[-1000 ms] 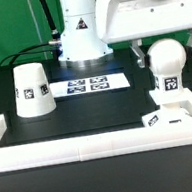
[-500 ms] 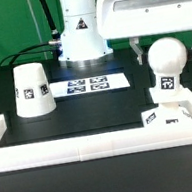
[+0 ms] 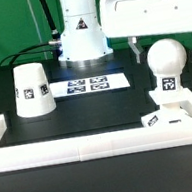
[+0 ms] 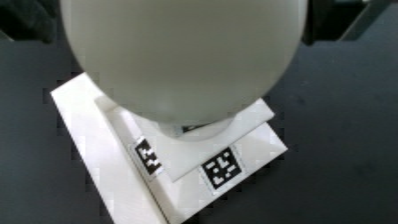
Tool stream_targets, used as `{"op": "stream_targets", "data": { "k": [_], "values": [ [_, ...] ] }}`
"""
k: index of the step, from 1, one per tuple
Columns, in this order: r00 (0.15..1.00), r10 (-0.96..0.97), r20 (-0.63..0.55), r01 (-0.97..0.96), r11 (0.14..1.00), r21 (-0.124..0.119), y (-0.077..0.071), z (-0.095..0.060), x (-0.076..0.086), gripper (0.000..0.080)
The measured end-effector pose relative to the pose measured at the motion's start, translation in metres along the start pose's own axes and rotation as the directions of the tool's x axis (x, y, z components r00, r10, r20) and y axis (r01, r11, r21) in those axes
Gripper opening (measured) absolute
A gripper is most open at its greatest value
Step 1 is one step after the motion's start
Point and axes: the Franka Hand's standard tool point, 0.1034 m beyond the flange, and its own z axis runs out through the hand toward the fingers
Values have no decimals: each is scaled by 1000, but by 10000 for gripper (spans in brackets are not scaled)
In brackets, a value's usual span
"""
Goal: Assemble lamp
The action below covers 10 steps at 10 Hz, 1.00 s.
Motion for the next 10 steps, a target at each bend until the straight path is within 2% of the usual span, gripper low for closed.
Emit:
{"op": "stream_targets", "data": {
  "k": [2,3,5,7,8,10],
  "values": [
    [998,-59,-3,59,998,16,2,-26,-2,695],
    [997,-76,-4,76,997,19,7,-41,-2,698],
    [998,-66,-8,66,998,24,29,-66,1,698],
    [999,-31,-12,31,999,21,57,-70,-2,698],
    [1000,-21,-9,22,1000,20,65,-68,-6,698],
    [1000,-26,-10,26,999,20,63,-67,-6,698]
  ]
}}
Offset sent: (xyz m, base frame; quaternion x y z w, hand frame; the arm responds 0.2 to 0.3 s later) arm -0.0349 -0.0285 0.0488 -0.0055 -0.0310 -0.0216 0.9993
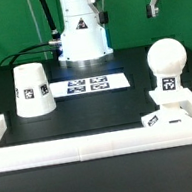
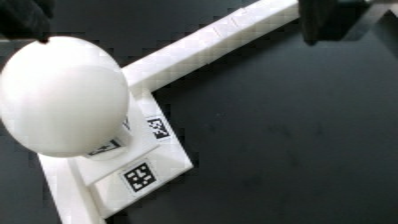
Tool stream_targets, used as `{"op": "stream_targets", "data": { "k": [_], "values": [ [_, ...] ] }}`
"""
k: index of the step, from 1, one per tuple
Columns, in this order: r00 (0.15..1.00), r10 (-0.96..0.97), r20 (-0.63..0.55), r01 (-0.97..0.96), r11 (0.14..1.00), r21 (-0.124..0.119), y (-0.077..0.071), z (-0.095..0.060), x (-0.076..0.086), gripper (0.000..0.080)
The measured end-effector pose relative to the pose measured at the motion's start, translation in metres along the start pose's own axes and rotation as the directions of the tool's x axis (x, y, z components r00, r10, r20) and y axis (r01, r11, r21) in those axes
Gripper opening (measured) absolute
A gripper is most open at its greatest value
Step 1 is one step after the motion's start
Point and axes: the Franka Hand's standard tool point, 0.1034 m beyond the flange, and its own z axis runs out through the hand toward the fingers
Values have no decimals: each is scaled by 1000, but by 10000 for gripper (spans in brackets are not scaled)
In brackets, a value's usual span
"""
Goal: Assemble lamp
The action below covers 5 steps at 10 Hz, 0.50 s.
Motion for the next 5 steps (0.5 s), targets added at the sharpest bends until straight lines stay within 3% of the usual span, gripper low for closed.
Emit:
{"op": "stream_targets", "data": {
  "k": [3,5],
  "values": [
    [1000,12,2,-12,1000,-1,1,3,-2,698],
    [999,46,24,-46,999,-19,27,13,-11,698]
  ]
}}
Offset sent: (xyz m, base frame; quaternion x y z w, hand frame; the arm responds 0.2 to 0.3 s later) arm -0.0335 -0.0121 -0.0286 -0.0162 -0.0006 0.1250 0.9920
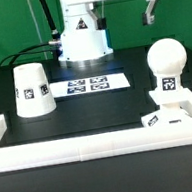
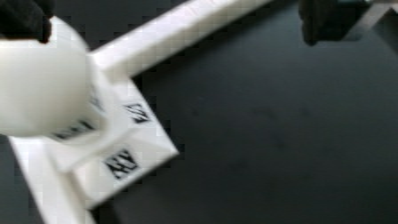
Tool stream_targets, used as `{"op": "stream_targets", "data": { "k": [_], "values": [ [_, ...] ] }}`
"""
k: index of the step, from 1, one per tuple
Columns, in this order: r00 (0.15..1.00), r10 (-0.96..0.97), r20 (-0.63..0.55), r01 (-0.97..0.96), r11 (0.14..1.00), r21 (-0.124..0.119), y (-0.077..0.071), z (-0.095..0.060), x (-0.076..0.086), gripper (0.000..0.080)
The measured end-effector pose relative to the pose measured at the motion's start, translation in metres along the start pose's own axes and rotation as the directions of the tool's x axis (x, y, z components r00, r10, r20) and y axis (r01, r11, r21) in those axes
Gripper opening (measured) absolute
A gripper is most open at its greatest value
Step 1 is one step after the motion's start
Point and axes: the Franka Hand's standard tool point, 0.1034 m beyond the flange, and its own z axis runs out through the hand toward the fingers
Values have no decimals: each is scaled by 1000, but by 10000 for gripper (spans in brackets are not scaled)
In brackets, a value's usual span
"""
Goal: Assemble lamp
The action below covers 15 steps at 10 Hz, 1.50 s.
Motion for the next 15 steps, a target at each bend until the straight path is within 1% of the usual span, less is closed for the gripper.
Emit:
{"op": "stream_targets", "data": {
  "k": [1,2,3,4,5,8,9,10,11,12,13,14,15],
  "values": [
    [1000,2,11,-2,1000,-1,17,2,1,698],
    [1000,-7,17,7,1000,3,41,4,3,698],
    [1000,-15,12,15,1000,10,59,6,6,698],
    [1000,-11,5,11,1000,17,69,9,6,698],
    [1000,-12,4,12,1000,17,64,8,5,698],
    [1000,-18,5,18,1000,20,61,9,4,698],
    [1000,-19,4,19,999,36,58,7,5,698],
    [1000,-30,-1,30,999,41,71,10,3,698],
    [998,-54,-13,55,997,45,90,16,-4,698],
    [997,-70,-17,70,997,44,108,20,-11,698],
    [997,-83,-12,83,996,46,120,24,-11,698],
    [996,-85,-8,86,995,53,135,28,-10,698],
    [997,-73,-2,73,996,52,148,30,-9,698]
  ]
}}
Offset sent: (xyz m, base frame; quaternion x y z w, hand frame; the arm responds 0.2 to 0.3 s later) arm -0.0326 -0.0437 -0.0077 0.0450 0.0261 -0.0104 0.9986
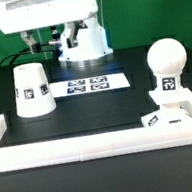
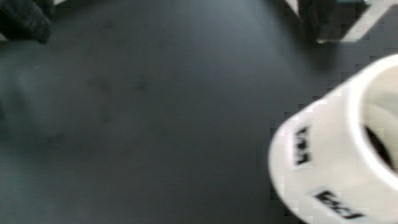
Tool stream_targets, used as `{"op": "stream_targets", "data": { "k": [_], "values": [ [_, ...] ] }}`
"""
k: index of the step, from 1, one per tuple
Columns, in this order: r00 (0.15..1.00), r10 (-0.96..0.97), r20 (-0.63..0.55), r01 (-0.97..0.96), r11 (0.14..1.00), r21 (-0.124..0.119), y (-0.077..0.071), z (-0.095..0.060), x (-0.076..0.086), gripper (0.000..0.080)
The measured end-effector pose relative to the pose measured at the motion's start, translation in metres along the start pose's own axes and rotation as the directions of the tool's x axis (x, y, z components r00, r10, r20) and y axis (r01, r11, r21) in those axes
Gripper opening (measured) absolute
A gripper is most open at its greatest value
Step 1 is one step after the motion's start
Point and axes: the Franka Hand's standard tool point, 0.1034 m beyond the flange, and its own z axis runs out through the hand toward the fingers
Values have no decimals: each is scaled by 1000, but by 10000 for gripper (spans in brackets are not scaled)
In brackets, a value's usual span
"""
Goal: Assemble lamp
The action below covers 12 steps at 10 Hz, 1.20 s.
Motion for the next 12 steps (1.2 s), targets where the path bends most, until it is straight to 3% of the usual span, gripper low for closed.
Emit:
{"op": "stream_targets", "data": {
  "k": [2,7,12],
  "values": [
    [1000,14,11,-14,1000,-5,13,4,-3,698],
    [1000,-1,9,1,1000,-6,13,4,-4,698],
    [999,-41,-7,41,999,-34,36,25,-17,698]
  ]
}}
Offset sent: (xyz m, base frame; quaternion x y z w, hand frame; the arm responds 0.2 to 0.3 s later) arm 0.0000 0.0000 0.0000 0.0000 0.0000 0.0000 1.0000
